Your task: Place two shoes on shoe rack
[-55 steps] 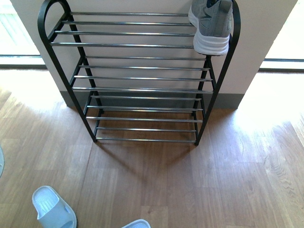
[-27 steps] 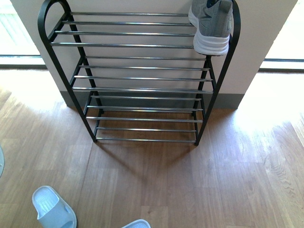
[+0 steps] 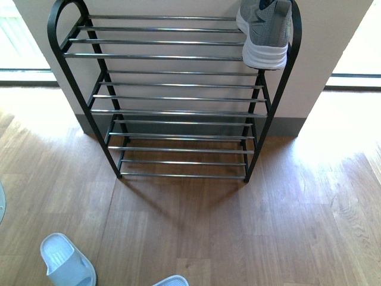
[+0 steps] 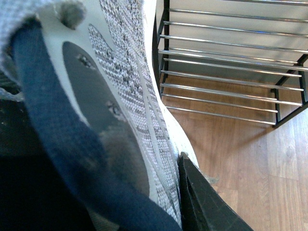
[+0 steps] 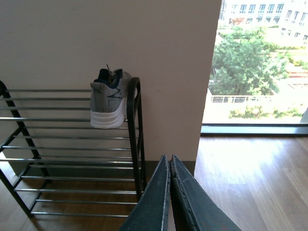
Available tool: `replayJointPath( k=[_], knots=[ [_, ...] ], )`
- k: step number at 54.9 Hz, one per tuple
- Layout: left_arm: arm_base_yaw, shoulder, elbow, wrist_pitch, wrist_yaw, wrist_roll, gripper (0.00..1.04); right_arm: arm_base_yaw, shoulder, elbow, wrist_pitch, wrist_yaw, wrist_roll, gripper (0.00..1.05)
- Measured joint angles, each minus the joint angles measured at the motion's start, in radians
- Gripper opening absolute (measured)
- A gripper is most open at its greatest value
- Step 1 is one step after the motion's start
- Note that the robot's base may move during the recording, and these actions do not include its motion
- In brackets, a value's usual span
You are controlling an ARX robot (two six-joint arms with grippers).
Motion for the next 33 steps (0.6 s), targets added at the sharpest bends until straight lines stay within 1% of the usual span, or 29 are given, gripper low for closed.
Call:
replayJointPath(
  k=[3,6,7,9,12,13,21,22,24,25,29,31,33],
  knots=[
    [0.000,0.000,0.000,0.000,-0.003,0.000,0.02,0.000,-0.001,0.000,0.000,0.000,-0.001,0.02],
    [0.000,0.000,0.000,0.000,-0.002,0.000,0.02,0.000,-0.001,0.000,0.000,0.000,-0.002,0.12],
    [0.000,0.000,0.000,0.000,-0.002,0.000,0.02,0.000,-0.001,0.000,0.000,0.000,-0.002,0.18],
    [0.000,0.000,0.000,0.000,-0.002,0.000,0.02,0.000,-0.001,0.000,0.000,0.000,-0.002,0.25],
    [0.000,0.000,0.000,0.000,-0.002,0.000,0.02,0.000,-0.001,0.000,0.000,0.000,-0.002,0.32],
    [0.000,0.000,0.000,0.000,-0.002,0.000,0.02,0.000,-0.001,0.000,0.000,0.000,-0.002,0.37],
    [0.000,0.000,0.000,0.000,-0.003,0.000,0.02,0.000,-0.002,0.000,0.000,-0.001,-0.002,0.65],
    [0.000,0.000,0.000,0.000,-0.002,0.000,0.02,0.000,-0.002,0.000,0.000,-0.001,-0.002,0.70],
    [0.000,0.000,0.000,0.000,-0.003,0.000,0.02,0.000,-0.002,0.000,0.000,-0.001,-0.002,0.77],
    [0.000,0.000,0.000,0.000,-0.004,0.000,0.02,0.000,-0.002,0.000,0.000,-0.001,-0.002,0.79],
    [0.000,0.000,0.000,0.000,-0.004,0.000,0.02,0.000,-0.002,0.000,0.000,-0.001,-0.002,0.93],
    [0.000,0.000,0.000,0.000,-0.003,0.000,0.02,0.000,-0.002,0.000,0.000,-0.001,-0.002,0.97],
    [0.000,0.000,0.000,0.000,-0.001,0.000,0.02,0.000,-0.002,0.000,0.000,-0.001,-0.002,0.97]
  ],
)
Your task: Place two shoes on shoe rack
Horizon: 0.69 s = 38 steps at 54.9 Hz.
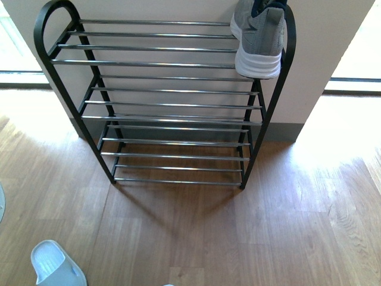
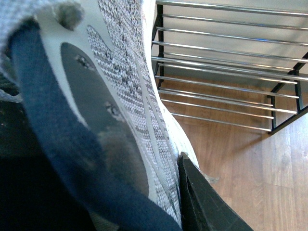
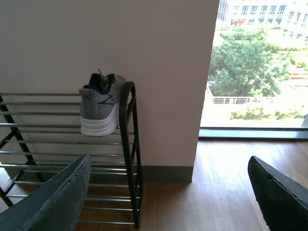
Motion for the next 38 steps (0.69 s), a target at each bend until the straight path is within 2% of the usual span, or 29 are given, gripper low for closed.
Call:
replayJointPath(
  k=[38],
  knots=[
    [-0.002,0.001,0.000,0.000,0.000,0.002,0.02,0.000,0.000,0.000,-0.001,0.004,0.000,0.96]
  ],
)
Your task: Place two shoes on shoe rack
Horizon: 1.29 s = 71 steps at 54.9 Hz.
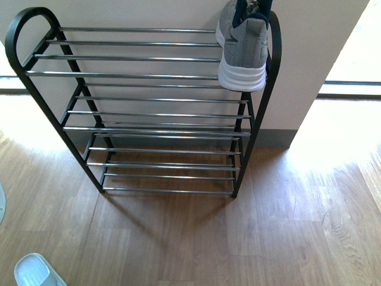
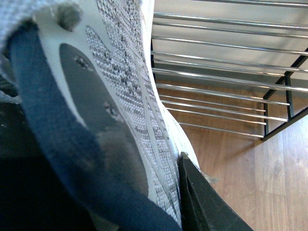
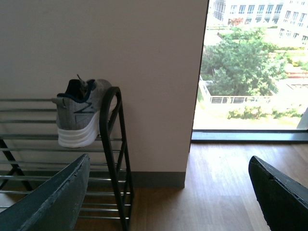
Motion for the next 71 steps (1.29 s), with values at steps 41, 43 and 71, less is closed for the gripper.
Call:
replayJointPath(
  k=[41,43,71],
  knots=[
    [0.235,1.001,0.973,0.097,0.603,0.206,0.02,0.000,0.000,0.000,0.000,-0.003,0.000,0.96],
    [0.228,1.061,1.052,0.071,0.613,0.198,0.02,0.000,0.000,0.000,0.000,-0.003,0.000,0.96],
    [0.159,1.384,1.519,-0.145,0.706,0.283,0.02,0.000,0.000,0.000,0.000,-0.003,0.000,0.96]
  ],
)
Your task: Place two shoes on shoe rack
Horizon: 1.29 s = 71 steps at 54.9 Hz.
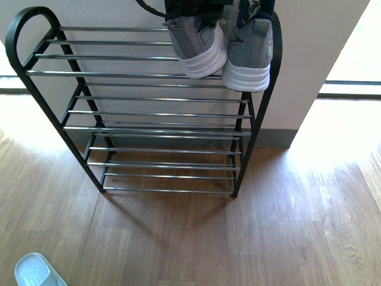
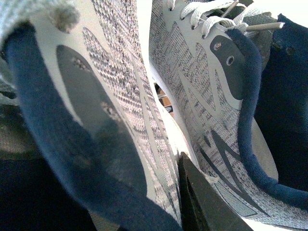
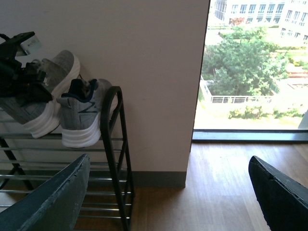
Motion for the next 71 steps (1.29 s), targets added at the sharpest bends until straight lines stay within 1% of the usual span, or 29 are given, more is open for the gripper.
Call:
replayJointPath(
  k=[13,25,53,54,57,64,71],
  knots=[
    [-0.001,-0.009,-0.046,0.004,-0.025,-0.003,0.02,0.000,0.000,0.000,0.000,0.000,0.000,0.96],
    [0.015,-0.009,-0.047,-0.016,-0.053,-0.013,0.02,0.000,0.000,0.000,0.000,0.000,0.000,0.96],
    [0.013,0.054,0.062,-0.081,-0.045,-0.013,0.03,0.000,0.000,0.000,0.000,0.000,0.000,0.96],
    [0.013,0.055,0.064,-0.084,-0.047,-0.012,0.05,0.000,0.000,0.000,0.000,0.000,0.000,0.96],
    [0.012,0.057,0.074,-0.087,-0.060,-0.009,0.14,0.000,0.000,0.000,0.000,0.000,0.000,0.96],
    [0.010,0.050,0.066,-0.040,-0.061,-0.007,0.44,0.000,0.000,0.000,0.000,0.000,0.000,0.96],
    [-0.006,-0.021,-0.027,0.038,-0.115,-0.018,0.72,0.000,0.000,0.000,0.000,0.000,0.000,0.96]
  ],
)
